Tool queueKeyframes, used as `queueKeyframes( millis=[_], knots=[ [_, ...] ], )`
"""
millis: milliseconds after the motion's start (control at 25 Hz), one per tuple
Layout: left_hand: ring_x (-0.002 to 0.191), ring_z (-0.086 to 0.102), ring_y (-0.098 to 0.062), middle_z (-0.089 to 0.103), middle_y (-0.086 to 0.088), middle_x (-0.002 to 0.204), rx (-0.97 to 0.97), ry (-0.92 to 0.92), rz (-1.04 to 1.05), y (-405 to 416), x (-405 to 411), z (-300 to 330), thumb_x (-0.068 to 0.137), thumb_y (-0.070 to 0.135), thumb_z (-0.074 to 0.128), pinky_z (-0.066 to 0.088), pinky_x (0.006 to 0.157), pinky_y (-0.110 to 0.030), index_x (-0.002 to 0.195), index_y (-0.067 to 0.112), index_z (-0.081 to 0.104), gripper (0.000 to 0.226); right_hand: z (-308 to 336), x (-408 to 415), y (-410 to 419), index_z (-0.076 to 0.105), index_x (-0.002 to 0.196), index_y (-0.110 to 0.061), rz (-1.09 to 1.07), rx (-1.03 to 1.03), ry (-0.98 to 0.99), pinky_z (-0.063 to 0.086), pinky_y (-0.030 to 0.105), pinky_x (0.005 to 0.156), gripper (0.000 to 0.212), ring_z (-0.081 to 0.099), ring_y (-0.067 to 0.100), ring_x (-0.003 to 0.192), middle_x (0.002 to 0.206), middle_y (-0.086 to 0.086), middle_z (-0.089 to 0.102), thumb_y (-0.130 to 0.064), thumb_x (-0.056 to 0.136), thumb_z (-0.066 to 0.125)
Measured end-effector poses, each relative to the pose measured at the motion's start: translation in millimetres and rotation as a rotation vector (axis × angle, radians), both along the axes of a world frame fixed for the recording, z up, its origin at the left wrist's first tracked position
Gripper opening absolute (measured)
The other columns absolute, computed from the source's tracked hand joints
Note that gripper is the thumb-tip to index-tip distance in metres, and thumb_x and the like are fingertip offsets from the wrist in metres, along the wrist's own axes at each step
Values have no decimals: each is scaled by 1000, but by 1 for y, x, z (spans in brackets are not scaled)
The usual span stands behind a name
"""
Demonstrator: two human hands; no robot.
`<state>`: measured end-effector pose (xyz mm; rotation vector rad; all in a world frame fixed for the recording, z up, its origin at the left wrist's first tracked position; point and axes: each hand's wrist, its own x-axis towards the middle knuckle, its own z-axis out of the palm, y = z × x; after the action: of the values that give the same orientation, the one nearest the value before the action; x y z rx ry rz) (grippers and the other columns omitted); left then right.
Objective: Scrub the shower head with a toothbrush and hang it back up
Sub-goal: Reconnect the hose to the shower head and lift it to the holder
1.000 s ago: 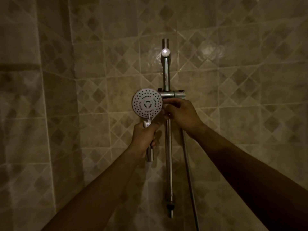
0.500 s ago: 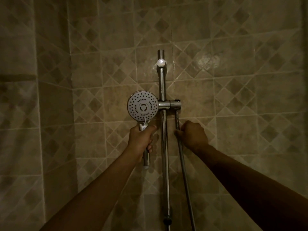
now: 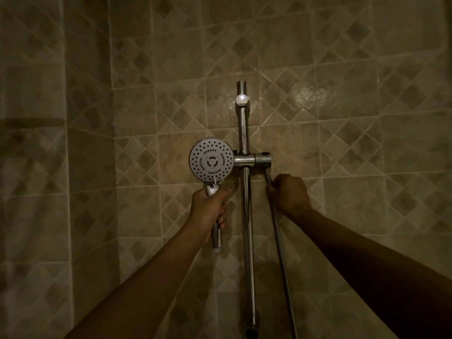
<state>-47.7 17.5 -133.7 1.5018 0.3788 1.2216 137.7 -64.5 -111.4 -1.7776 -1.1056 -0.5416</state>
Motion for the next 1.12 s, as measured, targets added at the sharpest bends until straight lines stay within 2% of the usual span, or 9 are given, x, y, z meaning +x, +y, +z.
queueKeyframes(
  millis=[240, 400, 480, 600, 720, 800, 920, 1120],
  knots=[
    [36, 30, -19, 36, -6, 49, -1, 6, 5, 2, -4, 4, 93, 20, 65, 30, 42, -24, 72, 16, 47, 28, 13, 9, -7, 71, 94, -9, 16, 92, -13, 57, 37, 74, 17, 67, 22, 75, 85, 8, 71, -23, 93, 63],
    [36, 31, -18, 37, -5, 48, 1, 27, 18, 2, -3, 3, 93, 18, 64, 31, 40, -23, 74, 15, 47, 26, 35, 16, -19, 70, 95, -9, -3, 155, -27, 41, 27, 69, 17, 58, 19, 75, 81, 4, 63, -24, 93, 62],
    [35, 31, -18, 36, -6, 48, 0, 26, 20, 1, -2, 3, 93, 18, 64, 30, 40, -23, 74, 15, 47, 26, 42, 19, -28, 66, 88, -13, -2, 146, -42, 38, 25, 64, 15, 59, 20, 70, 75, 2, 60, -27, 92, 63],
    [36, 31, -18, 37, -6, 49, 7, 28, 13, 0, 0, 1, 94, 19, 64, 30, 40, -23, 74, 15, 47, 26, 39, 20, -36, 58, 81, -15, 9, 116, -50, 30, 20, 49, 19, 51, 9, 56, 66, -3, 55, -28, 93, 62],
    [35, 32, -19, 38, -7, 49, -2, 33, 6, -5, 1, -1, 94, 18, 63, 31, 41, -24, 74, 14, 48, 25, 32, 19, -38, 56, 87, -14, 46, 137, 2, 34, 12, 42, 16, 54, 9, 57, 72, 1, 60, -26, 97, 58],
    [35, 32, -19, 38, -6, 48, -1, 29, 4, -8, 1, -2, 93, 17, 63, 31, 41, -24, 71, 14, 47, 28, 26, 16, -40, 56, 91, -13, 83, 152, 31, 38, 8, 44, 17, 56, 5, 59, 76, 1, 63, -27, 100, 55],
    [36, 32, -19, 37, -5, 47, 5, 19, -1, -12, 1, -6, 94, 18, 63, 31, 43, -25, 68, 15, 47, 31, 17, 8, -46, 53, 92, -16, 120, 157, 19, 38, 2, 46, 14, 49, -1, 59, 72, -5, 56, -24, 103, 50],
    [35, 31, -19, 38, -6, 47, -12, 30, 3, -14, -3, -13, 94, 17, 64, 30, 42, -23, 67, 16, 47, 32, 5, -6, -42, 54, 94, -16, 210, 177, 81, 39, 10, 43, 17, 58, 9, 60, 75, 0, 61, -27, 104, 46]
  ],
)
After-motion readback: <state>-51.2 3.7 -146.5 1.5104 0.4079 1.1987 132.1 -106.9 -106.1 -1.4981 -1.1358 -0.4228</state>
